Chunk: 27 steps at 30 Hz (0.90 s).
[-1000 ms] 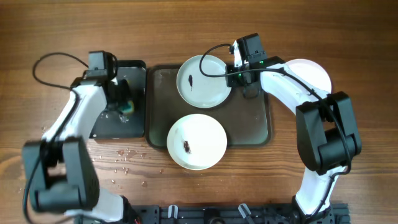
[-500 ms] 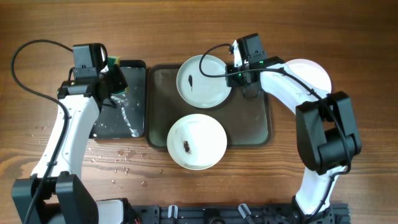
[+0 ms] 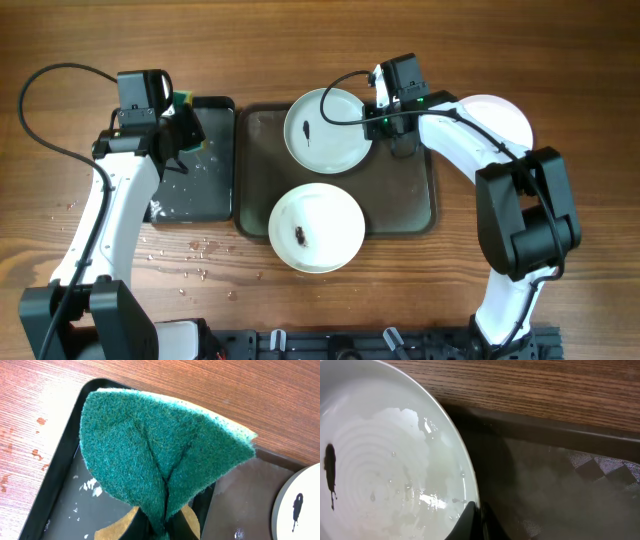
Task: Clean dirty plates on tray and stack at the side
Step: 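Lift the sponge out of the water with the left gripper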
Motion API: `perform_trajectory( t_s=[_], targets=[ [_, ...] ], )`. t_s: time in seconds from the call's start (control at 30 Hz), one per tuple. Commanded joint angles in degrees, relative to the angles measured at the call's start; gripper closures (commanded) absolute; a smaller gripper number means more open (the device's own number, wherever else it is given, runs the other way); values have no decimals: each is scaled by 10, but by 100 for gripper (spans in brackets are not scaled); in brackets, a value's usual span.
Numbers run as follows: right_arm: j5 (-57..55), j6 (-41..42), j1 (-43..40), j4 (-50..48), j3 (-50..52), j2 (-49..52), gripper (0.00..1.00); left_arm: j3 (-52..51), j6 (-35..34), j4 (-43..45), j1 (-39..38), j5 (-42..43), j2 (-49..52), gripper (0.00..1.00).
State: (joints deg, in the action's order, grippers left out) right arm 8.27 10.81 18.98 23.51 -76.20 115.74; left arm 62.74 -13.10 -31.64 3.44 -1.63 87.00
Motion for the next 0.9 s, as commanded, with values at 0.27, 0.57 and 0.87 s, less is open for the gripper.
perform_trajectory(
  t_s=[0.27, 0.57, 0.87],
  targets=[
    [-10, 13, 3, 1, 6, 12, 96, 2, 9, 4, 3, 7, 0, 96],
    [-10, 13, 3, 1, 6, 12, 96, 2, 9, 4, 3, 7, 1, 96],
    [-10, 13, 3, 1, 6, 12, 96, -5, 9, 5, 2, 7, 1, 96]
  ],
)
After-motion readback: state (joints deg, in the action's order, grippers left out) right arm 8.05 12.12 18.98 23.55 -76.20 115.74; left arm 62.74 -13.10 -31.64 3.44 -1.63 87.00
